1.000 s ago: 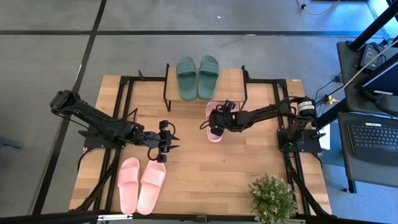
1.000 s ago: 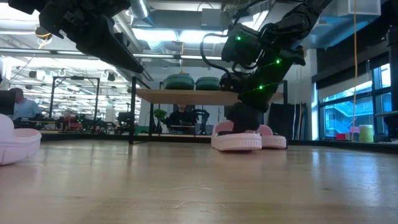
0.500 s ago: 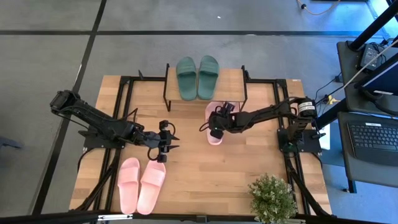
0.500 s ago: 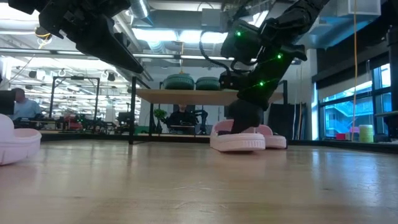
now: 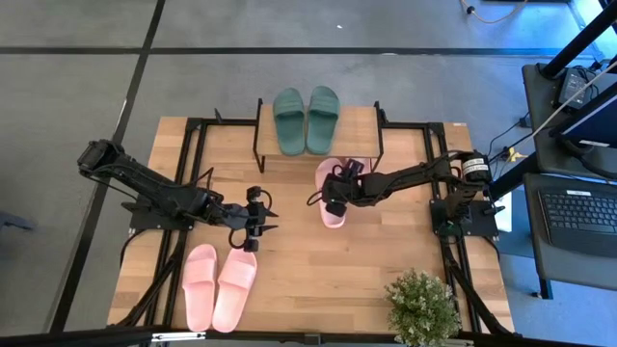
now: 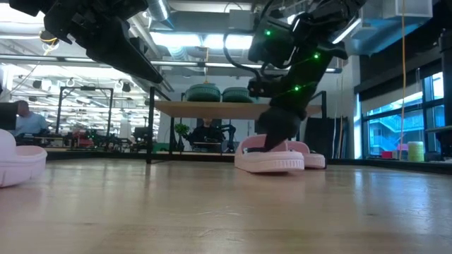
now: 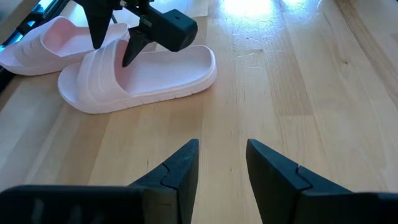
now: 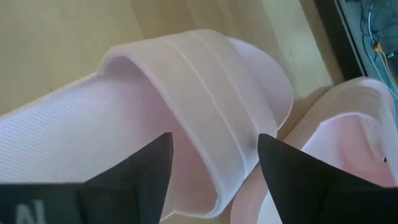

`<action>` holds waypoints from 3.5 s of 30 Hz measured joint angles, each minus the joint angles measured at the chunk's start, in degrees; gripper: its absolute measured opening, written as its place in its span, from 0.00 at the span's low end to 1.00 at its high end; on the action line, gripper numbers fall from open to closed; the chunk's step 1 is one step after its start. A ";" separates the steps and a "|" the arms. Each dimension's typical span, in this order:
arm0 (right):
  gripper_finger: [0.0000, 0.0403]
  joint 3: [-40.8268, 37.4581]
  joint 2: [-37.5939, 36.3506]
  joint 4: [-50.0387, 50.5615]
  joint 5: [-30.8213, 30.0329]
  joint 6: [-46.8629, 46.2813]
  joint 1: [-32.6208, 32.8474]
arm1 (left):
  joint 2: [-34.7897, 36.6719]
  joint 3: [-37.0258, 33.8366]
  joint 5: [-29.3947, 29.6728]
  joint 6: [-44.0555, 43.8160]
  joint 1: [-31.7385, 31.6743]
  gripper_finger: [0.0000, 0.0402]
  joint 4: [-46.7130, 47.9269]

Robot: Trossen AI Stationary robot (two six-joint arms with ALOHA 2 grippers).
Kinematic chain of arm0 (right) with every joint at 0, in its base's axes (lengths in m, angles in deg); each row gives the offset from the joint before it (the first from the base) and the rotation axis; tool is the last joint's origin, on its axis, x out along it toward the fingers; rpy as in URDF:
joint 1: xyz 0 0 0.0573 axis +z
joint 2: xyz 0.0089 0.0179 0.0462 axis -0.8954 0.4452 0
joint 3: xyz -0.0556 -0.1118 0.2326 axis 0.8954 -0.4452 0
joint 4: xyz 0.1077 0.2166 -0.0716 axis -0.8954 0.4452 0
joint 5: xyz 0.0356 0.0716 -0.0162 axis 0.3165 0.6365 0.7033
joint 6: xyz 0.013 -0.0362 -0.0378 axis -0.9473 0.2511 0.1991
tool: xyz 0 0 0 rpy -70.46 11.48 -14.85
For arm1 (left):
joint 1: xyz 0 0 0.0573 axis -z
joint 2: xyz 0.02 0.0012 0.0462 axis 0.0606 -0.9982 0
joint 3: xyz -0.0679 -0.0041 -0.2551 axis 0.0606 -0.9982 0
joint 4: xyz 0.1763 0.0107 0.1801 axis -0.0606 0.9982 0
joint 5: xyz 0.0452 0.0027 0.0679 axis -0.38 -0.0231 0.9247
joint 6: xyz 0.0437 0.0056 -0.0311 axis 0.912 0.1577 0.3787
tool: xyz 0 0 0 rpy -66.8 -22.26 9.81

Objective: Pick and place slides into the shelf
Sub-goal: Put the pink slide under the shelf

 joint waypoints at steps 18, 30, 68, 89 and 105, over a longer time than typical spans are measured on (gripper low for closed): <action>0.59 1.74 -0.02 5.11 3.40 -3.11 2.39 | 0.00 0.00 0.00 0.01 0.01 0.31 0.00; 0.59 12.94 -0.02 17.95 6.49 -2.97 8.65 | 0.00 0.00 0.00 0.02 0.02 0.31 0.51; 0.59 -4.50 0.22 -15.14 34.04 -1.46 8.63 | 0.00 0.00 -0.26 -0.07 0.04 0.31 2.06; 0.59 -4.50 0.22 -12.65 24.91 1.63 -5.29 | 0.00 0.00 -0.26 -0.15 0.04 0.31 3.08; 0.59 -4.17 -6.18 -11.83 28.43 3.38 -0.83 | 0.00 0.00 -1.39 -3.00 0.09 0.31 3.06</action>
